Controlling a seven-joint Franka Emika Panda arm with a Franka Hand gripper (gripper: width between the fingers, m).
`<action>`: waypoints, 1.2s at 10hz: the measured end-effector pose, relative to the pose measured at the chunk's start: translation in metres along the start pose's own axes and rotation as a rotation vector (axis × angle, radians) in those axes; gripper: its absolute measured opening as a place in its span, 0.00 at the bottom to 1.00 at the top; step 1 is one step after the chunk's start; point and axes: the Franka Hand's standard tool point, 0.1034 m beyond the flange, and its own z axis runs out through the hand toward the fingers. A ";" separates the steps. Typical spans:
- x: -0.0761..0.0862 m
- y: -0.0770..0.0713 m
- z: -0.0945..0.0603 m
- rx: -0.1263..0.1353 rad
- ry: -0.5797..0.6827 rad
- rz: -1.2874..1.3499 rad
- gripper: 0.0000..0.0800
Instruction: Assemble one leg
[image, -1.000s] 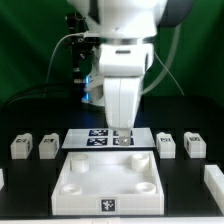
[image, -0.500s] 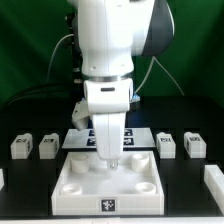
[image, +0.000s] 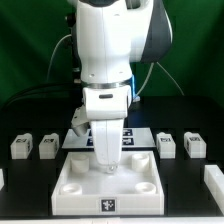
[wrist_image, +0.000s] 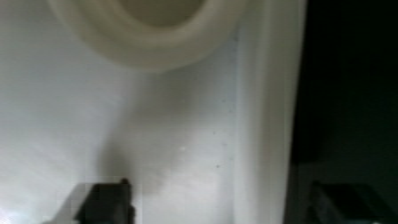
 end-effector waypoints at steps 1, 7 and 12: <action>0.000 0.000 0.000 0.000 0.000 0.000 0.53; 0.000 0.003 -0.001 -0.013 0.001 0.002 0.07; 0.000 0.003 -0.001 -0.015 0.001 0.001 0.07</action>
Offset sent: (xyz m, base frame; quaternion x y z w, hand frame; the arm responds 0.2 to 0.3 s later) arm 0.0000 0.0000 0.0000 0.0000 0.0000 0.0000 1.0000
